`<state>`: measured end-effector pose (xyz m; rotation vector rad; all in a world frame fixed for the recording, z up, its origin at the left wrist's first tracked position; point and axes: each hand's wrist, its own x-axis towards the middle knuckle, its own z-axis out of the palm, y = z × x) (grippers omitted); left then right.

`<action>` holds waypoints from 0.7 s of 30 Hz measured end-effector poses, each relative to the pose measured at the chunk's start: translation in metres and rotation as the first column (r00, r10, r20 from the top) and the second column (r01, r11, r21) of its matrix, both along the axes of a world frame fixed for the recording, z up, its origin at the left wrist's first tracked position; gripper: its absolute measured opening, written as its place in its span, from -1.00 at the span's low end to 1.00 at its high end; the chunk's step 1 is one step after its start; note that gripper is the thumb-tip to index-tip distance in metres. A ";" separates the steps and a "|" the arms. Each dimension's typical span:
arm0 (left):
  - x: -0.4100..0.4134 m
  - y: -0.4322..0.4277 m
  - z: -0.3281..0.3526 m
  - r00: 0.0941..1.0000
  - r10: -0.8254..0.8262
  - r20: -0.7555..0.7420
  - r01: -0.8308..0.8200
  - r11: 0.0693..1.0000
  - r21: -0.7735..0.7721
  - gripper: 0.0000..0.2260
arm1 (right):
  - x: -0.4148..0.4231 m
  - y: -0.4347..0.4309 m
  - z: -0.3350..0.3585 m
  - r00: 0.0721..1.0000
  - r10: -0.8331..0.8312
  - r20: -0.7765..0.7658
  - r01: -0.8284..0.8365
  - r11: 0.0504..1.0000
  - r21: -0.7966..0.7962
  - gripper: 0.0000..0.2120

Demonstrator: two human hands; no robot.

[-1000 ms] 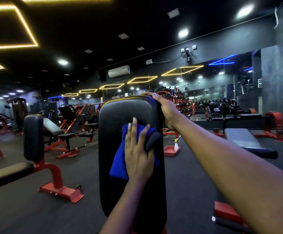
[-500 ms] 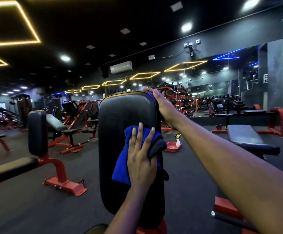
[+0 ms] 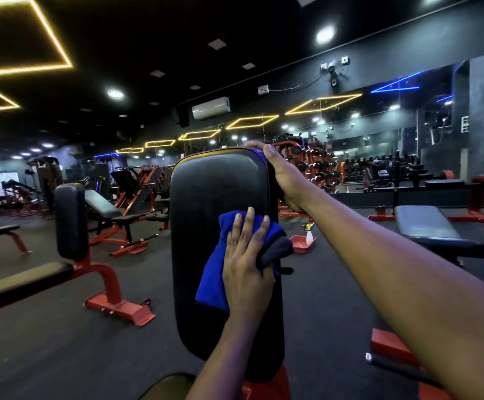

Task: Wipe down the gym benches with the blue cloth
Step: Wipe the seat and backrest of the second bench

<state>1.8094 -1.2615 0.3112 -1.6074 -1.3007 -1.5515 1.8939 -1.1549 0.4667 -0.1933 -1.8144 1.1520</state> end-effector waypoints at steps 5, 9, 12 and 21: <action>-0.015 0.017 0.065 0.997 -0.021 0.081 0.016 0.998 0.062 -0.34 | -0.008 0.002 0.001 0.992 0.078 -0.100 -0.085 0.994 -0.063 -0.62; -0.034 0.028 0.115 0.994 -0.016 0.105 0.008 0.997 0.072 -0.37 | -0.011 0.005 -0.003 0.986 0.087 -0.143 -0.100 0.991 -0.090 -0.60; -0.062 0.033 0.146 0.993 0.000 0.116 -0.008 0.998 0.065 -0.43 | -0.012 0.003 -0.005 0.985 0.052 -0.164 -0.068 0.993 -0.093 -0.58; -0.115 0.035 0.105 0.894 0.126 0.430 -0.115 0.992 -0.053 -0.56 | -0.026 0.000 -0.009 0.951 -0.015 -0.308 -0.016 0.995 -0.099 -0.57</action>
